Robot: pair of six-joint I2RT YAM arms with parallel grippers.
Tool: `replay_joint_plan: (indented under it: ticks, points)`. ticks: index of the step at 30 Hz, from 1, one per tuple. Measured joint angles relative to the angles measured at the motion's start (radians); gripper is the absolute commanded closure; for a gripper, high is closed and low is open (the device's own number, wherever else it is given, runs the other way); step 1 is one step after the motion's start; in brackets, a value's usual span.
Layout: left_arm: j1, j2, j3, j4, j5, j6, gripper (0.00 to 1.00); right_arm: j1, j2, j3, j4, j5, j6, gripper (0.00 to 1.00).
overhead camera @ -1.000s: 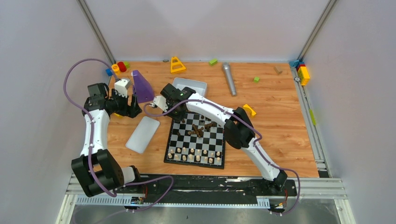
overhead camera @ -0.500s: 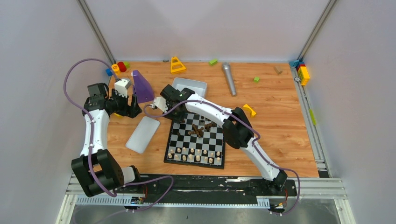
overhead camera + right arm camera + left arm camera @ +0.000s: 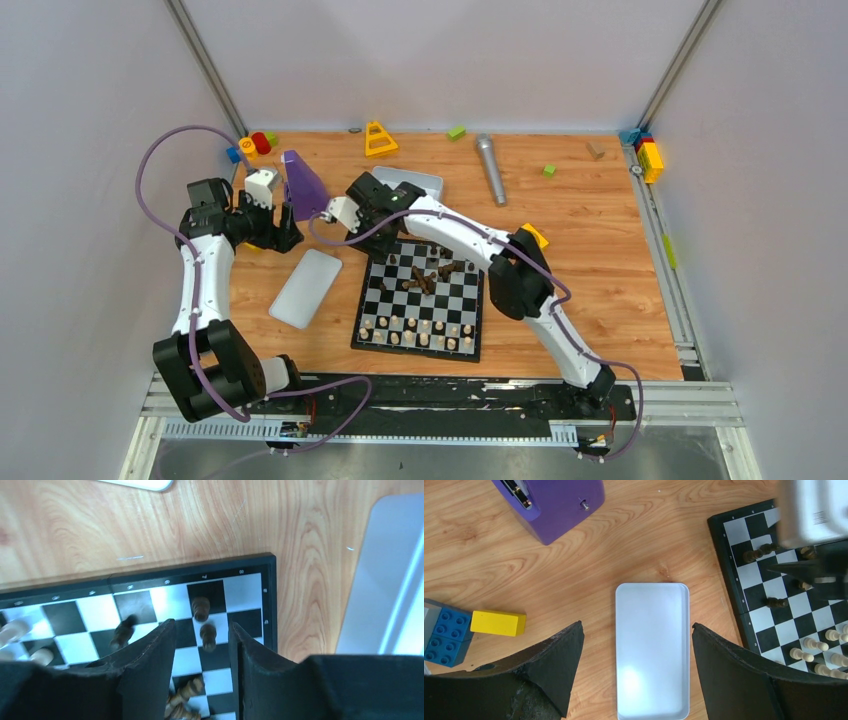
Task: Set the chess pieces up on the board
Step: Place the chess piece on the chessboard, then pick up the chess piece from the chessboard.
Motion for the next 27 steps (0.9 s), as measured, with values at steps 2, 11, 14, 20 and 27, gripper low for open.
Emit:
replay_joint_plan:
  ticks: [2, 11, 14, 20, 27]
  points:
    - [0.0, 0.0, 0.0, 0.0, 0.0, -0.002, 0.13, -0.002, -0.049, -0.028, 0.005, -0.017, 0.01, 0.56]
    - [0.0, 0.0, 0.0, 0.003, -0.002, -0.012, 0.13, -0.006, -0.23, -0.186, 0.038, -0.153, 0.055, 0.53]
    - [0.0, 0.0, 0.003, 0.003, -0.005, -0.018, 0.13, -0.006, -0.229, -0.23, 0.039, -0.187, 0.069, 0.52]
    - [0.0, 0.0, 0.01, 0.002, -0.013, -0.02, 0.12, -0.006, -0.189, -0.241, 0.037, -0.229, 0.078, 0.52]
    - [0.001, 0.0, 0.01, -0.002, -0.02, -0.02, 0.12, -0.002, -0.148, -0.242, 0.037, -0.245, 0.08, 0.53]
